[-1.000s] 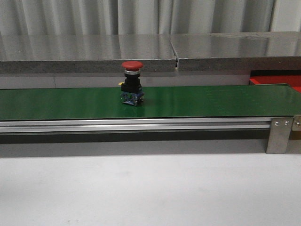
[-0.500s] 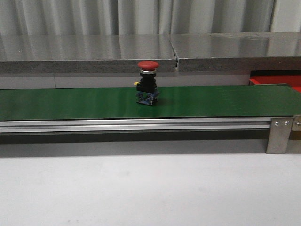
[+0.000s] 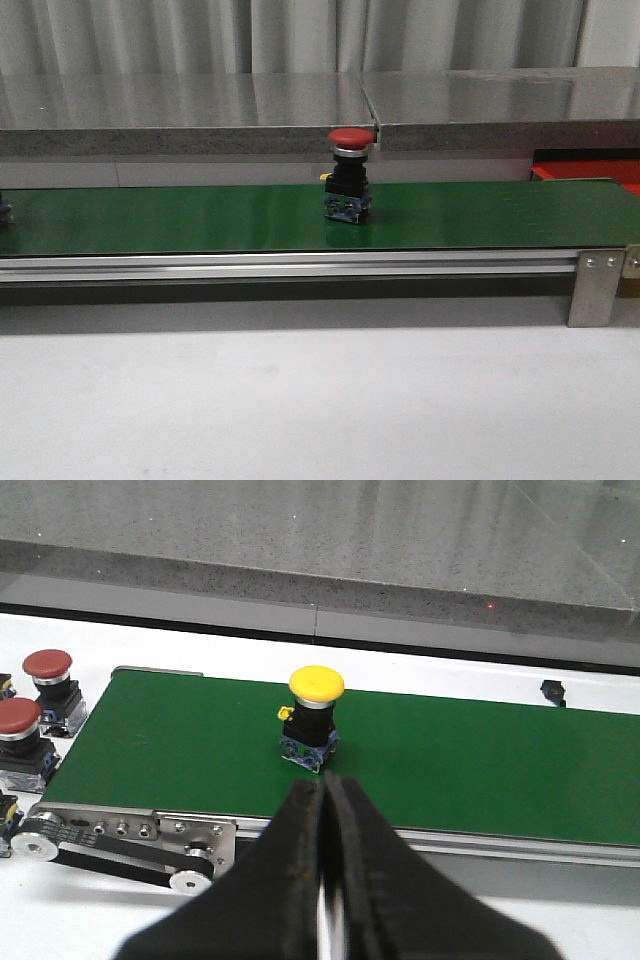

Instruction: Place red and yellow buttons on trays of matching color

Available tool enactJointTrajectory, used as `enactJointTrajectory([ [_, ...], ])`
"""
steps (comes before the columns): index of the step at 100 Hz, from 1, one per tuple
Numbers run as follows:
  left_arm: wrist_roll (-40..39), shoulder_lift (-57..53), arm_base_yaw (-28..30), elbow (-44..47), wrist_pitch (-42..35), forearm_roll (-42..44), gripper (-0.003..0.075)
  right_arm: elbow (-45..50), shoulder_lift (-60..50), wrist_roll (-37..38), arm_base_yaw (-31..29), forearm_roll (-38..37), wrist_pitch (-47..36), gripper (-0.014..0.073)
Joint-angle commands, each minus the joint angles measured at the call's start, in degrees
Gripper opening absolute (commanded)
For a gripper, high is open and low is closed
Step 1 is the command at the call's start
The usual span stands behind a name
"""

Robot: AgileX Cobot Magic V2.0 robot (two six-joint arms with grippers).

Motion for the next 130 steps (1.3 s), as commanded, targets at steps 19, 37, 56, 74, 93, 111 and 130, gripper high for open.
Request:
enactJointTrajectory([
  [19, 0.1, 0.2, -0.5, -1.4, -4.7, -0.7, -0.0019, -19.5, 14.5, -0.3, -0.3, -1.0, 11.7, -0.0067],
  [37, 0.1, 0.2, -0.5, -1.4, -4.7, -0.7, -0.0019, -35.6, 31.4, -0.3, -0.3, -1.0, 30.4, -0.0067],
  [56, 0.1, 0.2, -0.4, -1.4, -4.7, -0.7, -0.0019, -46.7, 46.2, -0.3, -0.3, 0.0, 34.8, -0.0067],
  [74, 0.1, 0.2, -0.5, -1.4, -4.7, -0.7, -0.0019, -50.6, 54.5, -0.3, -0.3, 1.5, 34.7, -0.0067],
  [93, 0.1, 0.2, -0.4, -1.4, -4.7, -0.7, -0.0019, -50.7, 58.5, -1.7, -0.3, 1.5, 36.2, -0.0004],
  [111, 0.1, 0.2, -0.5, -1.4, -4.7, -0.7, -0.0019, -50.7, 59.0, -5.2, -0.3, 1.5, 38.0, 0.0316],
  [130, 0.1, 0.2, -0.5, -1.4, -4.7, -0.7, -0.0019, -50.7, 59.0, -5.2, -0.3, 2.8, 38.0, 0.0668],
])
